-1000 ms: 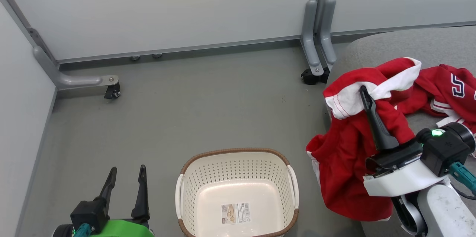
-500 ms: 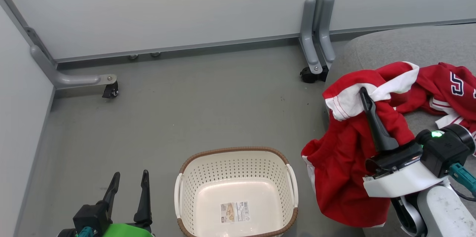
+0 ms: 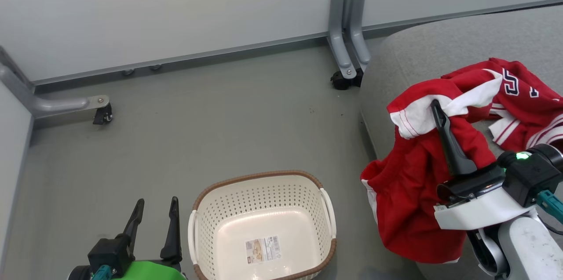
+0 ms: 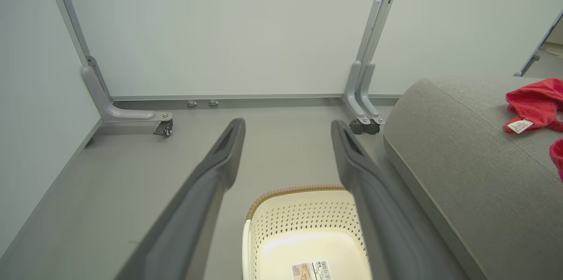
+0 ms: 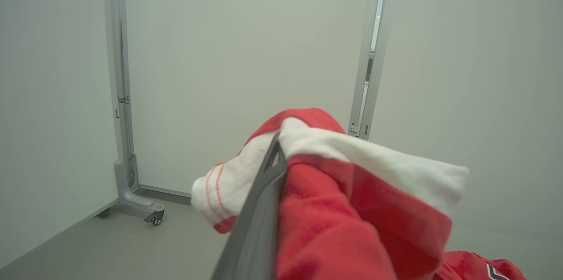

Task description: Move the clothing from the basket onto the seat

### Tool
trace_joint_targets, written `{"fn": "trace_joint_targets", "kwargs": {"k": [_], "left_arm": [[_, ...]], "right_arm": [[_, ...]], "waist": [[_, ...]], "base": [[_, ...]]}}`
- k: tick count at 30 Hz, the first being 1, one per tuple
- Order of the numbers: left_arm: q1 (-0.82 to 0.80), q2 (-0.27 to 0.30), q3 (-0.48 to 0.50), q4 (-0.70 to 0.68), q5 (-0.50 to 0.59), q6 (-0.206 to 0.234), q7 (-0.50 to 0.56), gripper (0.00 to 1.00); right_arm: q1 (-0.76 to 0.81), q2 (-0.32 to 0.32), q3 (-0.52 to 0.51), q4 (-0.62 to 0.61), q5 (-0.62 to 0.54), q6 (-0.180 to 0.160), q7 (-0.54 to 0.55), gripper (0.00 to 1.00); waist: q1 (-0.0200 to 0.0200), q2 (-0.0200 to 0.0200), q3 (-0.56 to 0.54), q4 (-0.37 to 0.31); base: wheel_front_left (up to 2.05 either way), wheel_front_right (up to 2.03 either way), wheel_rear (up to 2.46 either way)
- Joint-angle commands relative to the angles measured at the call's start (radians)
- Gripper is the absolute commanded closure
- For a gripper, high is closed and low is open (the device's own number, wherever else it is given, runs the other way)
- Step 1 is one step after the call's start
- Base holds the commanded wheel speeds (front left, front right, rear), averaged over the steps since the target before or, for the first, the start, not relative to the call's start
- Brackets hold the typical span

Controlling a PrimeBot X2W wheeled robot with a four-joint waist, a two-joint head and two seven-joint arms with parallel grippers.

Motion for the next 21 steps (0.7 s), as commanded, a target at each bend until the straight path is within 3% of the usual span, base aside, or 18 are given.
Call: {"fn": "trace_joint_targets", "kwargs": {"k": [1, 21], "left_arm": [[-0.016, 0.001, 0.002, -0.004, 0.0, -0.003, 0.0, 0.0], [-0.064, 0.002, -0.007, -0.01, 0.02, -0.003, 0.0, 0.0]], "right_arm": [[-0.011, -0.002, -0.002, -0.004, -0.006, -0.002, -0.003, 1.0], [0.0, -0.005, -0.058, -0.014, -0.008, -0.002, -0.003, 1.0]], "waist": [[0.0, 0.0, 0.014, -0.05], [0.0, 0.0, 0.078, -0.409]], "base": [[0.0, 0.0, 0.0], [0.0, 0.0, 0.0]]}}
